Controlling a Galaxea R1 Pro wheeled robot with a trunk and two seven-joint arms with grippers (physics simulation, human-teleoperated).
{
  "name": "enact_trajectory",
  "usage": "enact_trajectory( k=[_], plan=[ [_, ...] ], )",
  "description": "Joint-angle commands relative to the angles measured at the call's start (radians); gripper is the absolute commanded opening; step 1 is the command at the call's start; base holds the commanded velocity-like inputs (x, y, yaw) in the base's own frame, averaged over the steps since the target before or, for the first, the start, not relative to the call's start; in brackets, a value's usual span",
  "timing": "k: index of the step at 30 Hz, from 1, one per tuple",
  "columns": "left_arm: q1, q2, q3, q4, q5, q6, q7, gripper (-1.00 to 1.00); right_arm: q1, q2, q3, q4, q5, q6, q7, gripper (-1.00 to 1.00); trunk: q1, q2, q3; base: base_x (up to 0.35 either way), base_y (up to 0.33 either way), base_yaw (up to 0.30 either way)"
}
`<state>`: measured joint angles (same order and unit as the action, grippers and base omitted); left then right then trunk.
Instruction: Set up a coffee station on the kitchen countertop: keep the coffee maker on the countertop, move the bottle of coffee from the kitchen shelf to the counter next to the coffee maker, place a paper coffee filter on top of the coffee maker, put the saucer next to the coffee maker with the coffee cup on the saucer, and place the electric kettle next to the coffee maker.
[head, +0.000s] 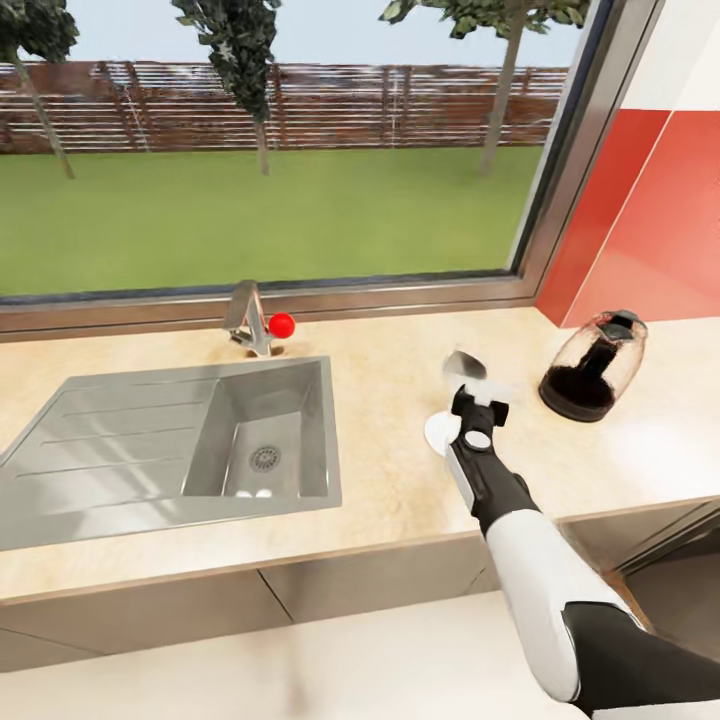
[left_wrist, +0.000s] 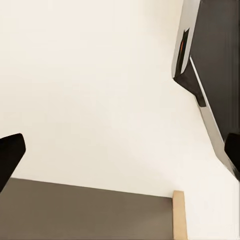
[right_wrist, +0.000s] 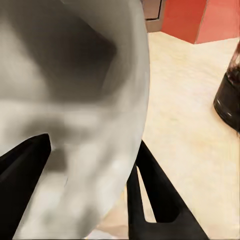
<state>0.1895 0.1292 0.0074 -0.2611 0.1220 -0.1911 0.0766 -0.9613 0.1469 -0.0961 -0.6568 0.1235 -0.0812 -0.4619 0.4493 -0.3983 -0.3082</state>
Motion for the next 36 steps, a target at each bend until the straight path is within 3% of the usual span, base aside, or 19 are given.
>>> enact_trajectory(
  k=[1, 6, 14, 16, 19, 36],
  plan=[
    [0.001, -0.001, -0.001, 0.0, 0.01, -0.002, 0.0, 1.0, 0.039, 0.008, -0.005, -0.016, 0.011, -0.029, 0.0, -1.0, 0.001, -0.002, 0.0, 0.0, 0.0, 0.0],
    [0.001, -0.002, -0.001, 0.003, 0.013, -0.002, 0.0, 1.0, 0.092, 0.024, -0.005, -0.09, 0.013, -0.067, 0.0, -1.0, 0.001, -0.002, 0.008, 0.0, 0.0, 0.0],
    [0.001, -0.011, -0.001, 0.003, 0.014, -0.002, 0.0, 1.0, 0.121, 0.028, -0.003, -0.104, 0.013, -0.073, 0.002, -1.0, 0.001, -0.002, 0.021, 0.0, 0.0, 0.0],
    [0.001, -0.011, -0.001, 0.003, 0.014, -0.002, 0.0, 1.0, 0.134, 0.028, 0.045, -0.108, 0.013, -0.074, 0.001, -1.0, 0.001, -0.002, 0.024, 0.0, 0.0, 0.0],
    [0.001, -0.011, -0.001, 0.003, 0.014, -0.002, 0.0, 1.0, 0.144, 0.028, 0.086, -0.109, 0.012, -0.075, -0.001, -1.0, 0.001, -0.002, 0.028, 0.0, 0.0, 0.0],
    [0.001, -0.011, -0.001, 0.003, 0.014, -0.002, 0.0, 1.0, 0.148, 0.028, 0.093, -0.11, 0.011, -0.075, -0.001, -1.0, 0.001, -0.002, 0.055, 0.0, 0.0, 0.0]
  ],
)
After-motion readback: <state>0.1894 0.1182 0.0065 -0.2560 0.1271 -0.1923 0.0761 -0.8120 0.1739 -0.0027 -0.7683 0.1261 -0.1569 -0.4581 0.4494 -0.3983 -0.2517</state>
